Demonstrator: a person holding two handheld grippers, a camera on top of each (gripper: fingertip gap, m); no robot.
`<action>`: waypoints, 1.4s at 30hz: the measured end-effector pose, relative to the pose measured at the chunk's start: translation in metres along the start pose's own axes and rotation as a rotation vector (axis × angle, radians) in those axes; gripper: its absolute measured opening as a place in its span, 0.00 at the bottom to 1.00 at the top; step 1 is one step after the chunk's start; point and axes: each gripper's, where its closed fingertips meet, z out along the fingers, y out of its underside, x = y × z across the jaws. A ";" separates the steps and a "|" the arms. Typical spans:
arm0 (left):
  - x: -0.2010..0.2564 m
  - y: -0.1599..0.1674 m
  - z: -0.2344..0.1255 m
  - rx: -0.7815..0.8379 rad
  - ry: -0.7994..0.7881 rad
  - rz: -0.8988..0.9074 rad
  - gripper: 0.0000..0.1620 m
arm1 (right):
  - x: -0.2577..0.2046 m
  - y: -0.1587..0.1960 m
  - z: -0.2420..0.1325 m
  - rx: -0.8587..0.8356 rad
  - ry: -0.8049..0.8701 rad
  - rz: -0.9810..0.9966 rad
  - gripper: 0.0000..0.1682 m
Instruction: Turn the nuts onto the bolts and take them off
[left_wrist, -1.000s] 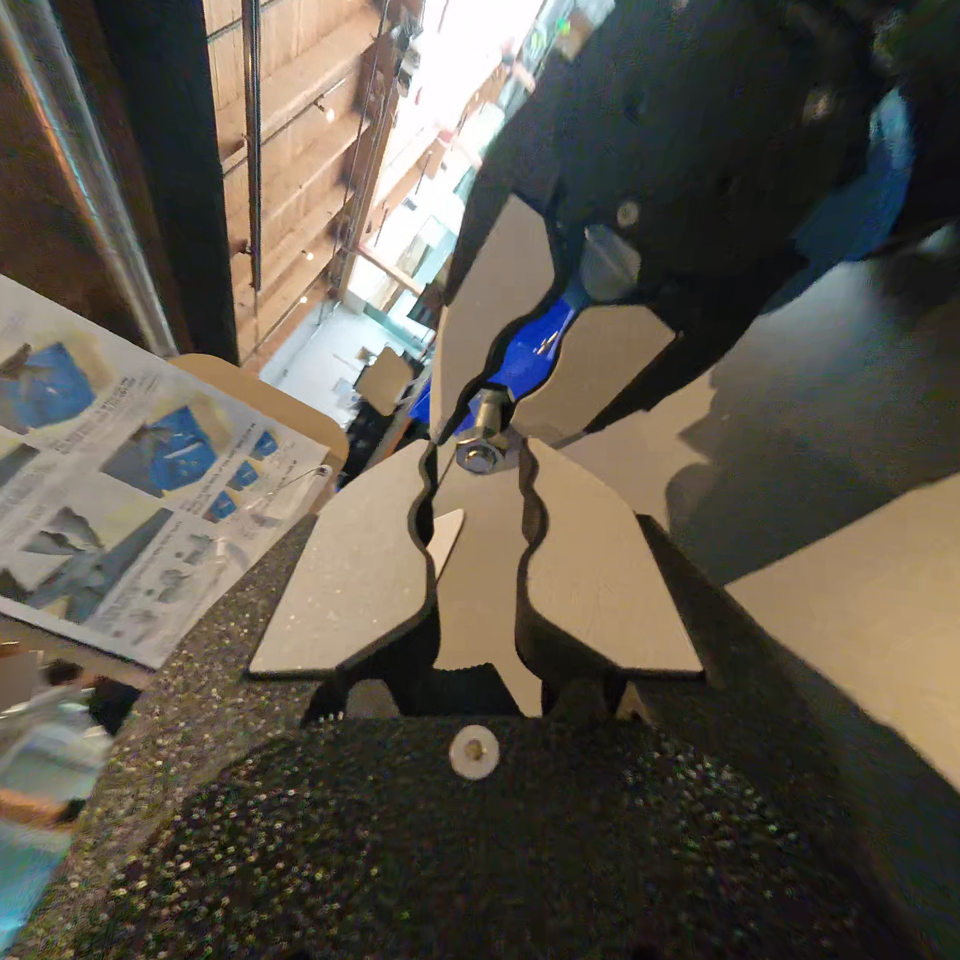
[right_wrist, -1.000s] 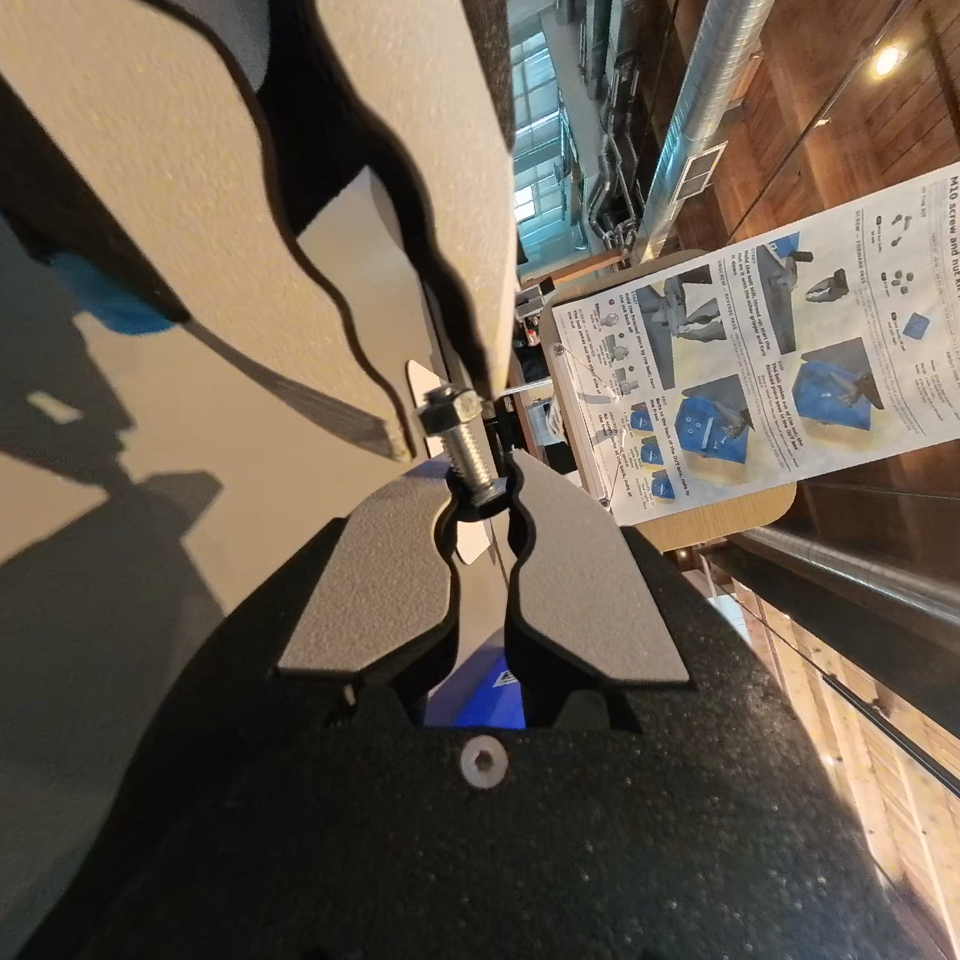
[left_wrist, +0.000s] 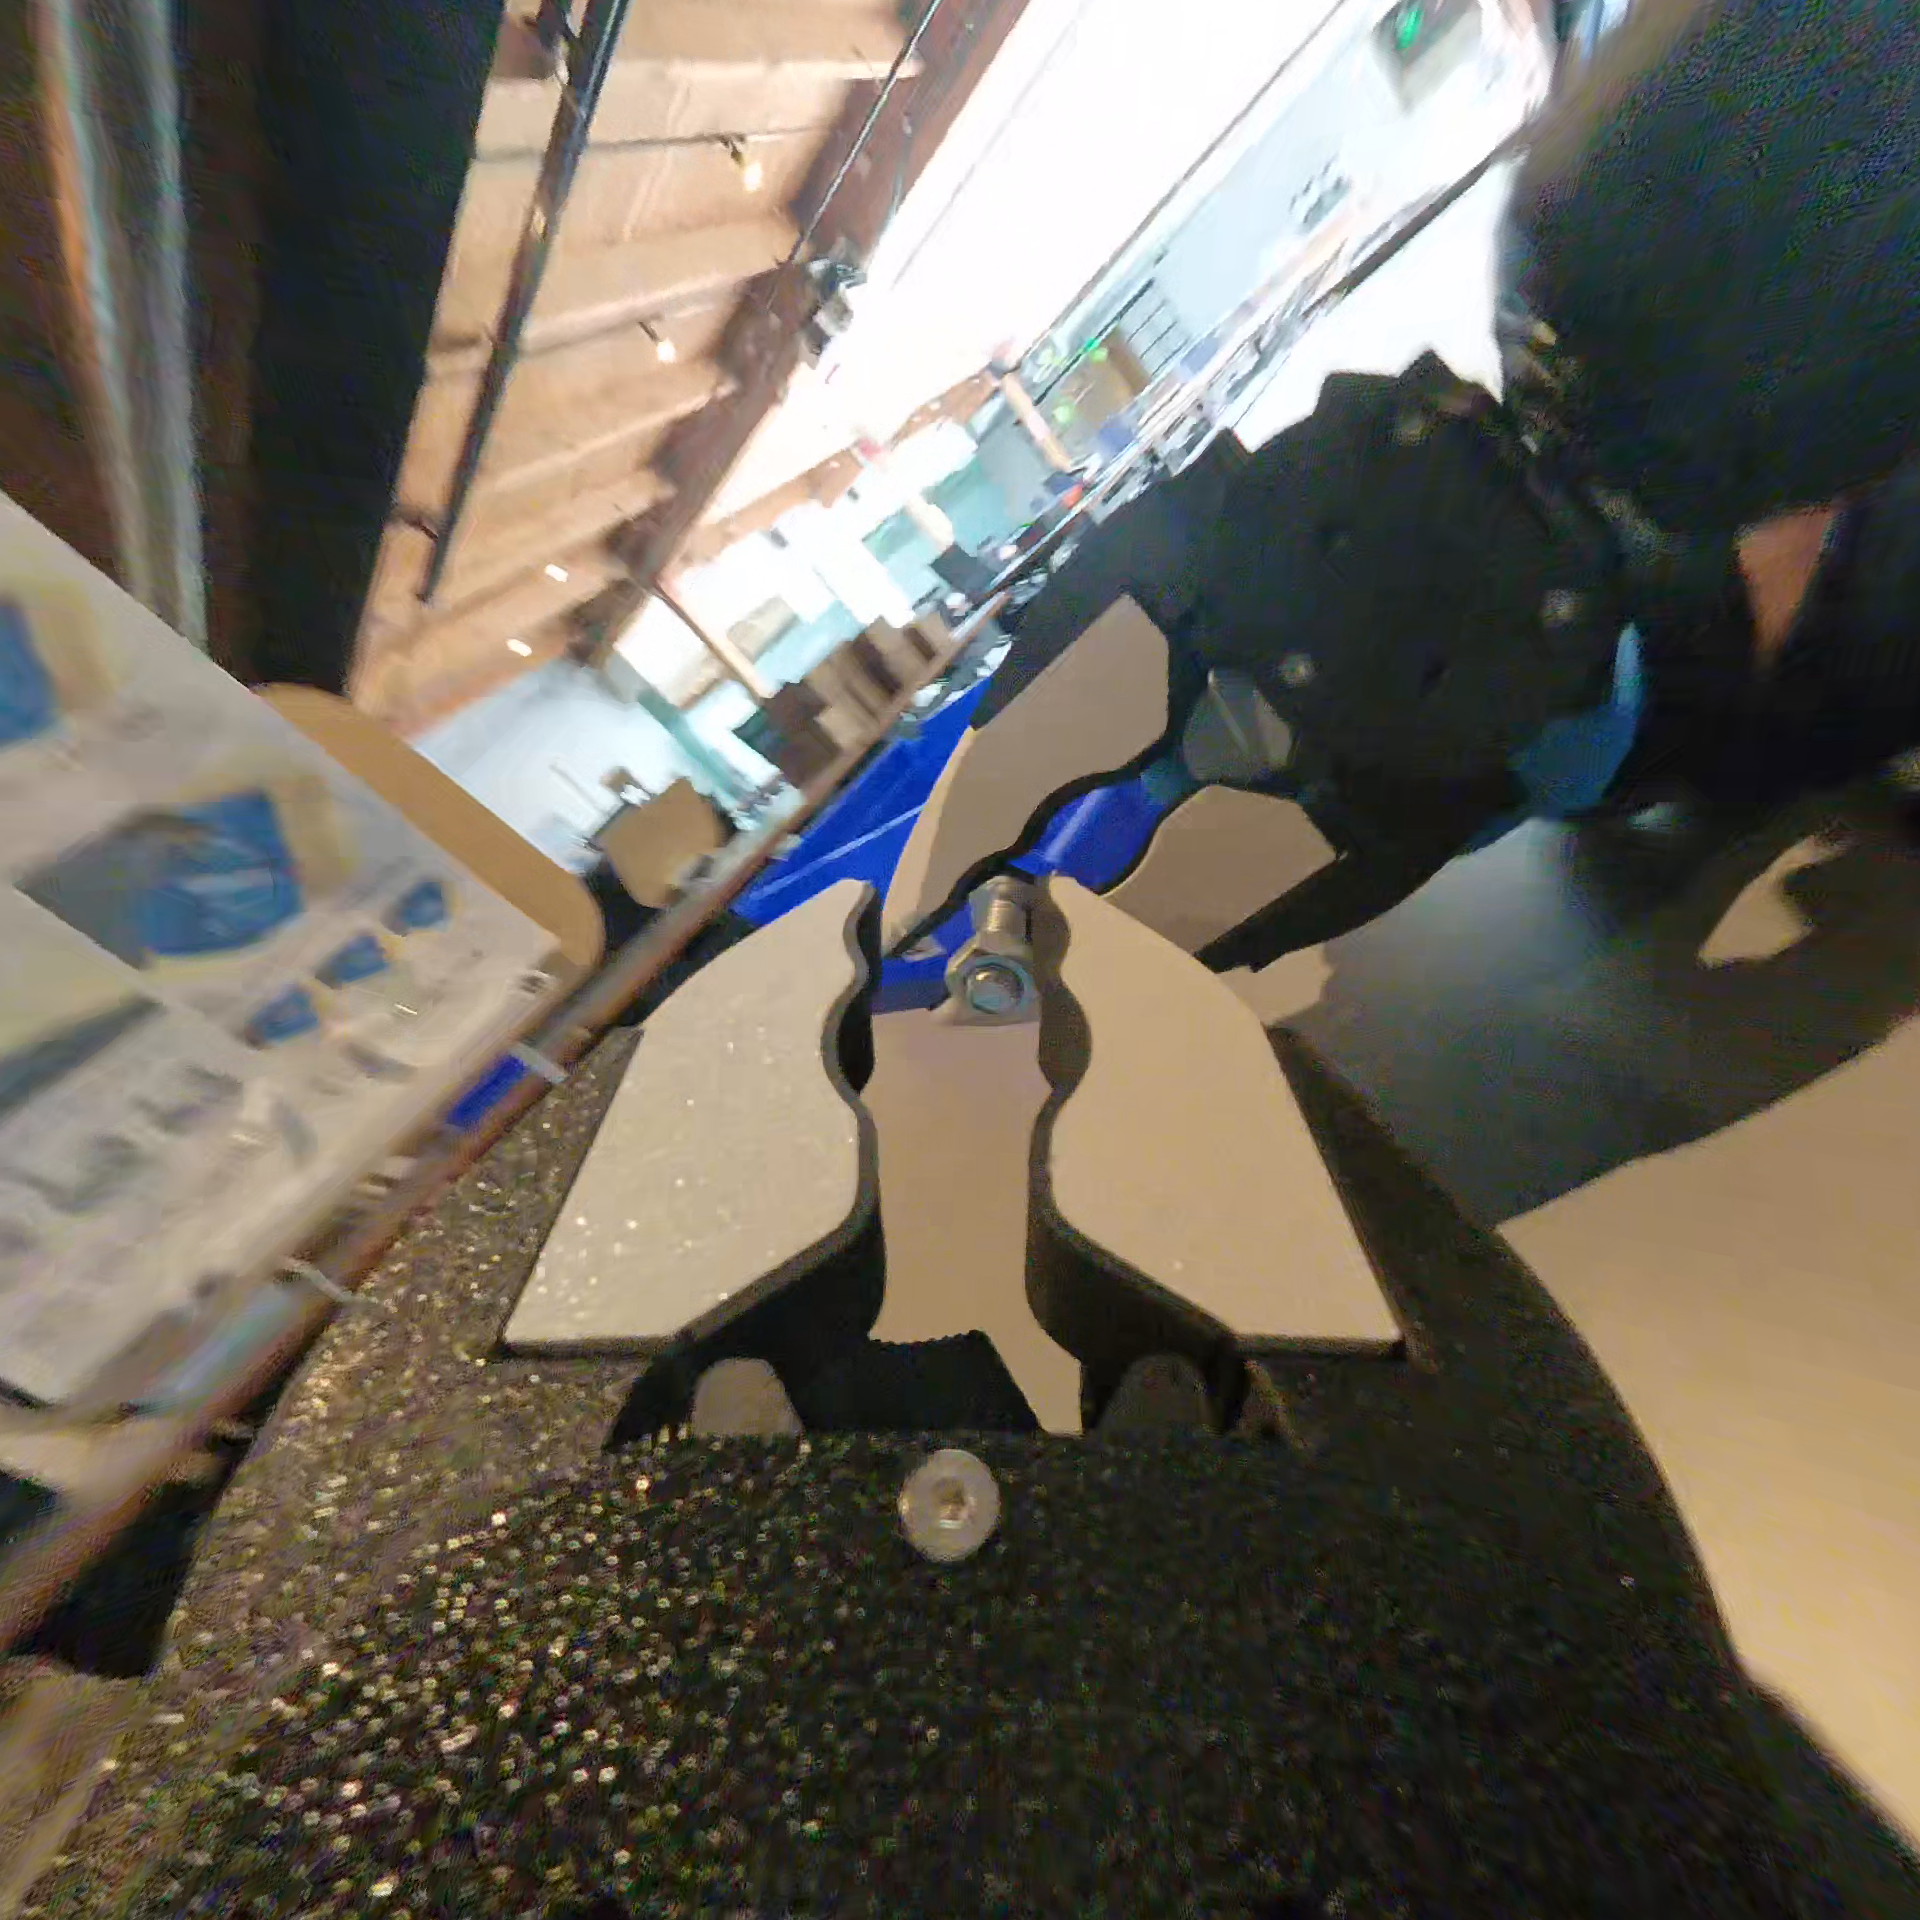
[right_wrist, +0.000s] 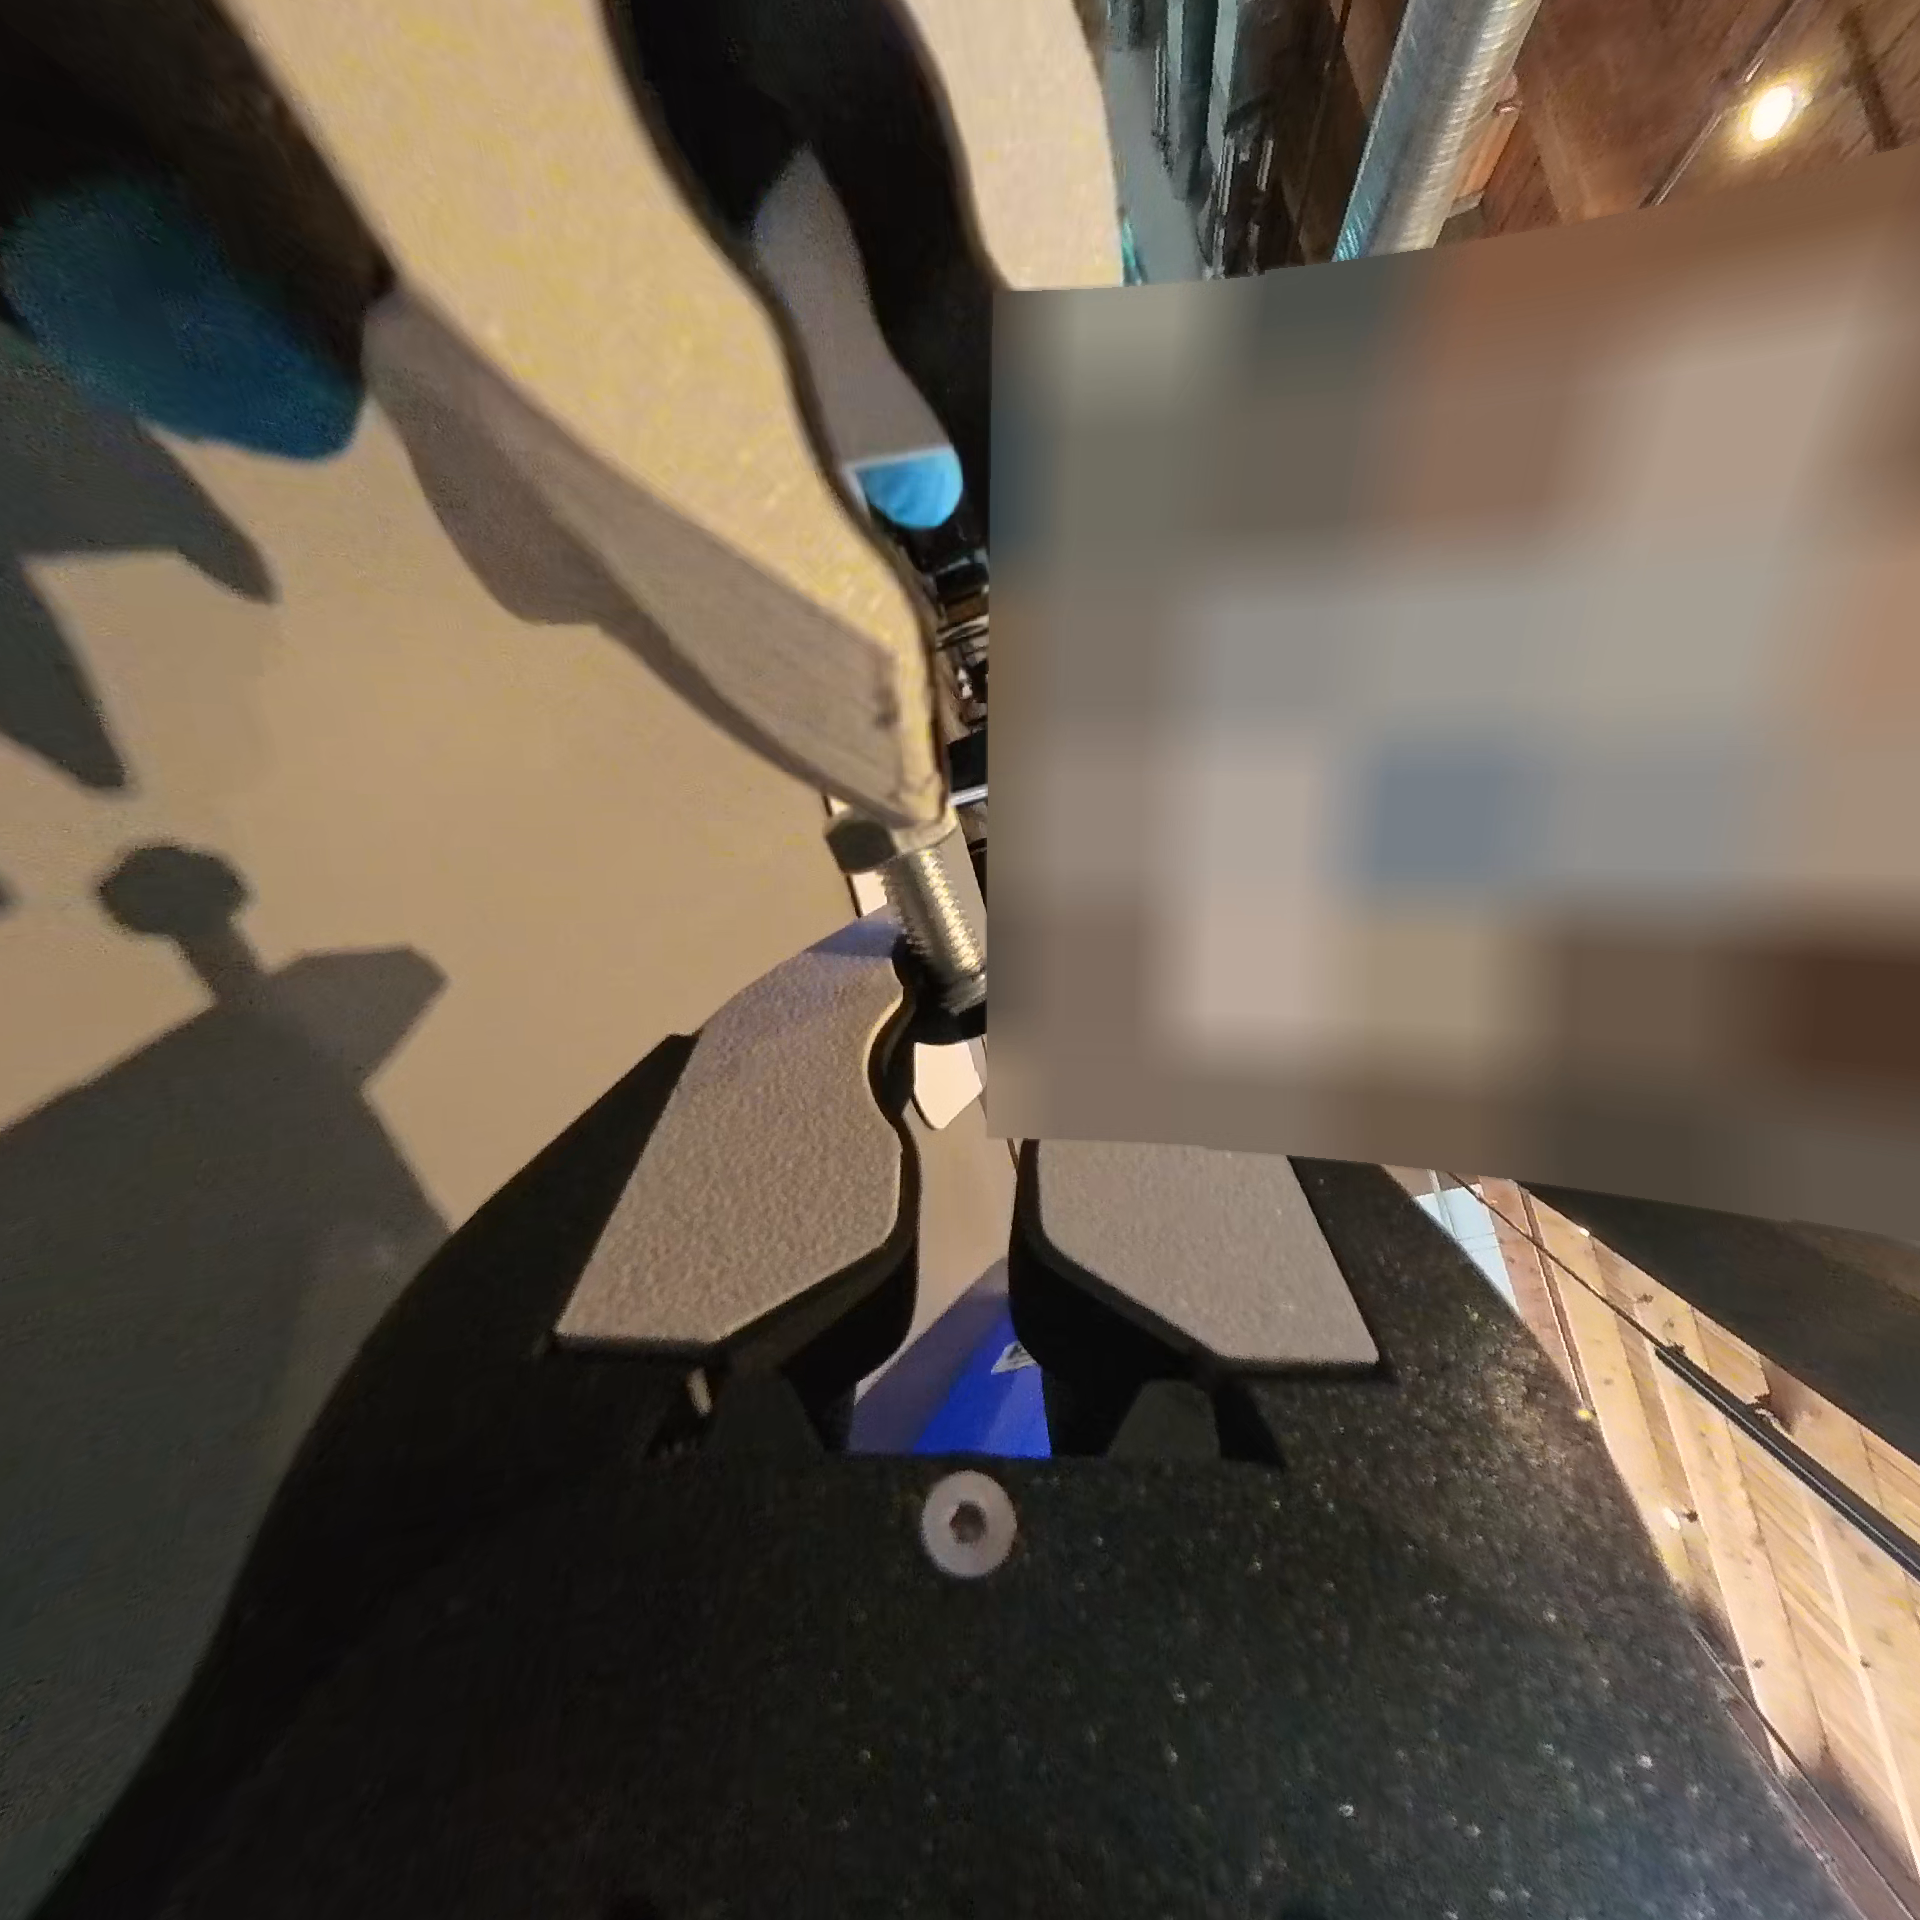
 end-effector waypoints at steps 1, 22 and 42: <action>-0.001 0.002 0.000 -0.005 0.021 -0.092 0.17 | 0.000 0.000 0.000 0.000 0.000 -0.003 0.08; 0.004 -0.004 0.002 0.008 -0.012 0.042 0.20 | -0.001 0.000 0.000 0.000 0.001 -0.002 0.08; 0.007 0.015 0.004 -0.125 -0.070 0.409 0.13 | -0.002 -0.001 0.000 -0.003 -0.002 -0.002 0.08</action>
